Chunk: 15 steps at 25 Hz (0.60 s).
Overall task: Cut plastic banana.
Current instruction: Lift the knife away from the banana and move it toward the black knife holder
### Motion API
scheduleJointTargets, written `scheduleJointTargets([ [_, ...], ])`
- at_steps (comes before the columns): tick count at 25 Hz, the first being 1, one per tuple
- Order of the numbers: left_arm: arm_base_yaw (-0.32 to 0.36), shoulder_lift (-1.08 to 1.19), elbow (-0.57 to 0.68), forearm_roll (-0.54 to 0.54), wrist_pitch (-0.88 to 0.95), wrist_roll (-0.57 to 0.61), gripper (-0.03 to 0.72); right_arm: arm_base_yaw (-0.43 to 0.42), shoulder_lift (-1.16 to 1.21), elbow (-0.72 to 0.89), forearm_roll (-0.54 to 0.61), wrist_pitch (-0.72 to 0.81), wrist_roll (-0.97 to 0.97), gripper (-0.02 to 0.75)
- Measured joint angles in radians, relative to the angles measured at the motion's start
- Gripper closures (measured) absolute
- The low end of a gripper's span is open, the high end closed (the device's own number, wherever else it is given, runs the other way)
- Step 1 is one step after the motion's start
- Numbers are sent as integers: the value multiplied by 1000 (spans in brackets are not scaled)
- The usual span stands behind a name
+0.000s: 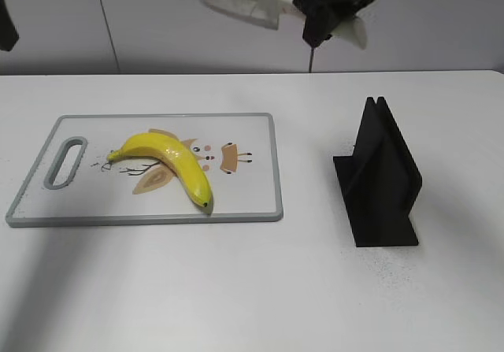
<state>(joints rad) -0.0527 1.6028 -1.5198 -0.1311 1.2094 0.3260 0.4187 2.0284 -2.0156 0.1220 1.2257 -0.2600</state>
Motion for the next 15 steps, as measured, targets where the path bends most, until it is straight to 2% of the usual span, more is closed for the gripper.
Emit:
scheduleJointTargets([
  [5,39,-163,238,-8,3,-4,95,0,-101,80,-7,0,186,576],
  [10,39,-419,455,-7,8,-4,97,0,-263,267,-7,-12,274,576],
  [15,39,-702,626,-7,10,-9,99,0,-419,475,-7,-111,345,576],
])
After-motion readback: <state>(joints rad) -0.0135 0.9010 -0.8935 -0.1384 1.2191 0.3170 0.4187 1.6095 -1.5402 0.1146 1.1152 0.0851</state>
